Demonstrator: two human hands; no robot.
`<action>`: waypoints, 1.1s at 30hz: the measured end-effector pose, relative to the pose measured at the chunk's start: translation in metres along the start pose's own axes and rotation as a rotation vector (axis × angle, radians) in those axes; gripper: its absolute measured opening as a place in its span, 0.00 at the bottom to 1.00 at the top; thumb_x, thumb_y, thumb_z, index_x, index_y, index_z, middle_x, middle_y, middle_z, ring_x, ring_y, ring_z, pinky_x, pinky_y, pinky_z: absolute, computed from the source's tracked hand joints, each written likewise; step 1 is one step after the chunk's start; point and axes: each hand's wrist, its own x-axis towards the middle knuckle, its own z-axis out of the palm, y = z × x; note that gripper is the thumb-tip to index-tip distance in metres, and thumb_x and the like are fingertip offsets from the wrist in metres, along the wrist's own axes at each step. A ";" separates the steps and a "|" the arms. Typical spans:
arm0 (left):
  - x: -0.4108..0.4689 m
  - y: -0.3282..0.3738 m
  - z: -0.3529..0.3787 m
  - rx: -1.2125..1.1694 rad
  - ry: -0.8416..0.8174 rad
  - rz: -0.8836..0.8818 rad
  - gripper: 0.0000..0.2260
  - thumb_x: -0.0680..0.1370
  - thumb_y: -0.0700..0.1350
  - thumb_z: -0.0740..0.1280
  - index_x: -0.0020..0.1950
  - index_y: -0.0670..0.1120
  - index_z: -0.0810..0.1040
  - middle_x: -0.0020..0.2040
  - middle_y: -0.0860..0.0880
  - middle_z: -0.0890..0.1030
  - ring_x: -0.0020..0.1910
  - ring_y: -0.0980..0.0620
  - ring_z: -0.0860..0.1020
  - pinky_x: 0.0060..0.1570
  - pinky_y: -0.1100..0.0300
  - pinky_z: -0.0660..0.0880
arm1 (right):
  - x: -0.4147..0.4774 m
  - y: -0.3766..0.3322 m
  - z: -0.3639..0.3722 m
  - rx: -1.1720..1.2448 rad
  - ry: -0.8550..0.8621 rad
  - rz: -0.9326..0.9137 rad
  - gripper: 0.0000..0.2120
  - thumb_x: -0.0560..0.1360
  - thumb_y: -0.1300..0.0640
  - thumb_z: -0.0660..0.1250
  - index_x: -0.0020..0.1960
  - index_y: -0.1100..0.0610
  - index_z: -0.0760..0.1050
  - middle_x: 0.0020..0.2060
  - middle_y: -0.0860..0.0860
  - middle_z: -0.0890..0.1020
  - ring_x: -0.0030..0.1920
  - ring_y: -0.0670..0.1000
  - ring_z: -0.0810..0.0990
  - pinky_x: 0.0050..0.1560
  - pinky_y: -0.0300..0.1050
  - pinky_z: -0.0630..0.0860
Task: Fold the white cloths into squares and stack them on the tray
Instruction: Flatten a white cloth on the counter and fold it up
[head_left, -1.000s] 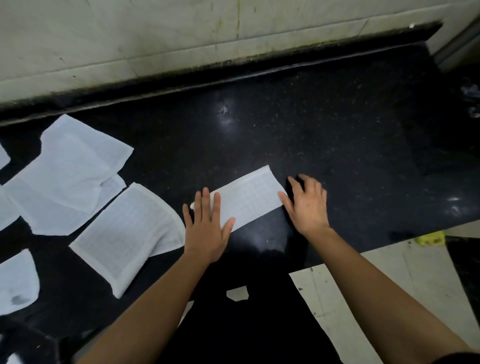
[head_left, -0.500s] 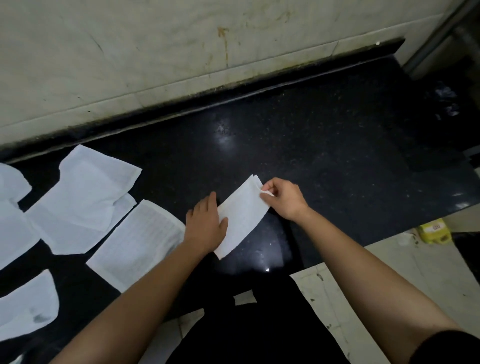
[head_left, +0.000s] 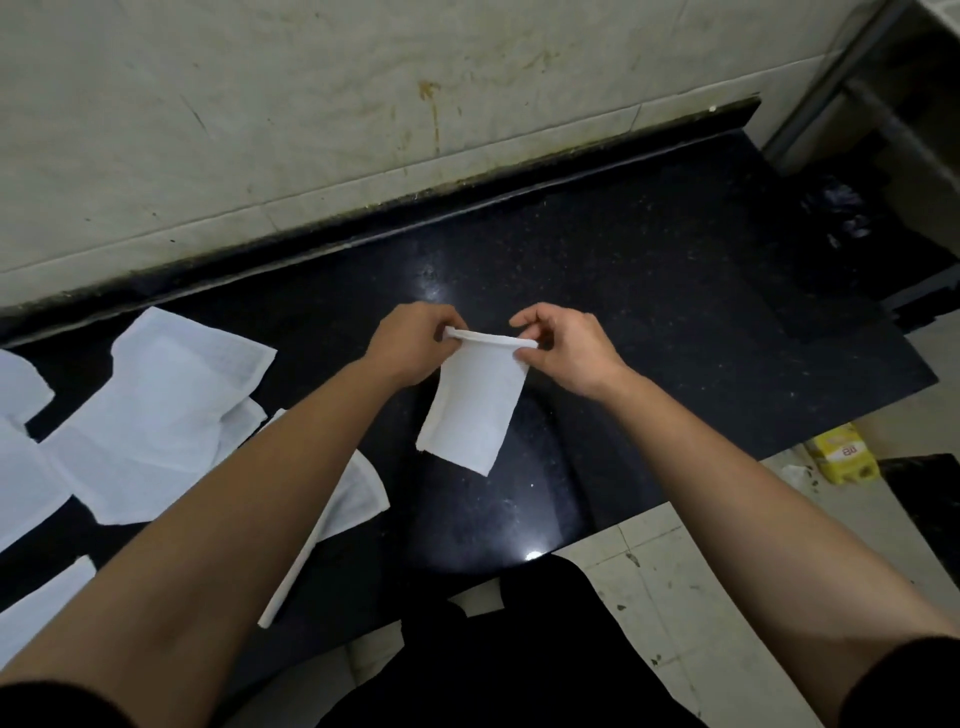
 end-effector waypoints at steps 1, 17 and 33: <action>-0.003 -0.002 0.001 -0.006 0.045 0.019 0.04 0.77 0.45 0.70 0.50 0.54 0.81 0.48 0.52 0.82 0.47 0.53 0.79 0.50 0.52 0.78 | -0.001 0.000 0.001 -0.019 0.023 0.005 0.16 0.74 0.59 0.74 0.59 0.48 0.79 0.41 0.41 0.83 0.45 0.42 0.81 0.49 0.36 0.77; -0.090 -0.075 0.088 0.265 -0.041 0.077 0.14 0.81 0.46 0.64 0.65 0.52 0.80 0.67 0.49 0.76 0.62 0.46 0.75 0.58 0.52 0.75 | -0.083 0.033 0.111 -0.291 -0.133 -0.100 0.12 0.77 0.58 0.67 0.59 0.55 0.82 0.55 0.52 0.81 0.51 0.56 0.82 0.52 0.47 0.78; -0.100 -0.077 0.094 0.545 -0.205 0.068 0.25 0.82 0.40 0.58 0.79 0.47 0.59 0.77 0.43 0.62 0.74 0.43 0.62 0.68 0.51 0.66 | -0.096 0.044 0.139 -0.385 -0.127 -0.242 0.15 0.79 0.52 0.66 0.64 0.55 0.79 0.53 0.51 0.78 0.53 0.53 0.79 0.48 0.48 0.80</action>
